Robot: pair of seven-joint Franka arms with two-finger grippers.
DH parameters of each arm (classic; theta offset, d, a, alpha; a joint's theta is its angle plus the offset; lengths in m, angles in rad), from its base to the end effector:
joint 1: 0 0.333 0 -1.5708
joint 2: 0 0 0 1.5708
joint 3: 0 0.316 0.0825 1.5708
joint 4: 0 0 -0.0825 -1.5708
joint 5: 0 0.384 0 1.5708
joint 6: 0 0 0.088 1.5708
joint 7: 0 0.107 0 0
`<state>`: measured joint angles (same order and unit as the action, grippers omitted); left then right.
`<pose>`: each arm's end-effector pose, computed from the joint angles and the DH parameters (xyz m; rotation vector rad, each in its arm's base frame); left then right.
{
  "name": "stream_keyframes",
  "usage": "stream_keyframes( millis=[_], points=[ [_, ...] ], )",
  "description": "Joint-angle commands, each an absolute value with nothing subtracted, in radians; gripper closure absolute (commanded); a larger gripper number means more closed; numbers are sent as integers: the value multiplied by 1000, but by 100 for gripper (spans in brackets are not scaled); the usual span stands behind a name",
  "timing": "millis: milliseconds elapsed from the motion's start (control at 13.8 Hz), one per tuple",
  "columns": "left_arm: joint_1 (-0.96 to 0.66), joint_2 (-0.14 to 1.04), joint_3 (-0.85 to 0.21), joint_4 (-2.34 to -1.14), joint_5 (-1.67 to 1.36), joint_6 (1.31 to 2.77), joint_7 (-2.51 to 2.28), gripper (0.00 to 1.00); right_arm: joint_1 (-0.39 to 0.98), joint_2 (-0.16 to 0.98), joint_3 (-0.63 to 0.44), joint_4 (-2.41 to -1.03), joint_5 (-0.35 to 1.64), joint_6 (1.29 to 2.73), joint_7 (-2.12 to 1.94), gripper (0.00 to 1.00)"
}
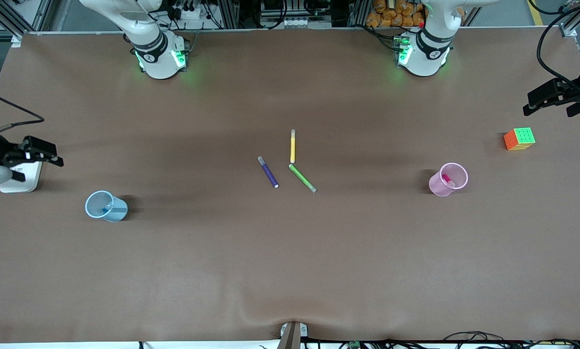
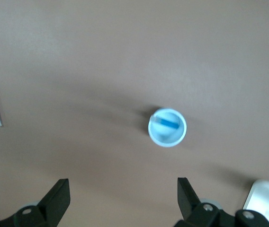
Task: Place pink and blue markers in matching cups
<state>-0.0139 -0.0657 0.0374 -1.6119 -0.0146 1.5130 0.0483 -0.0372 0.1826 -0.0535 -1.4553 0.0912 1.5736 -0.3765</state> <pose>0.5277 0.0115 0.6358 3.1227 -0.0399 -0.0509 0.6067 -0.0425 0.5734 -3.0163 -0.4300 0.0662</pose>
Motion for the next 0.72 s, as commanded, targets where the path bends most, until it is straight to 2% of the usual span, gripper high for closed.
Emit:
stream_keyframes(
  millis=[0, 435, 652],
  points=[
    [-26, -58, 54, -1594, -17, 1494, 35, 0, -23, 108, -60, -1482, 64, 1502, -220, 0],
    [-23, -44, 51, -1585, -15, 1493, 29, 0, -34, 9, -55, -1569, 64, 1473, -52, 0],
    [-21, -44, 51, -1577, -17, 1493, 37, 0, -35, 5, -54, -1569, 58, 1457, -29, 0]
  ],
)
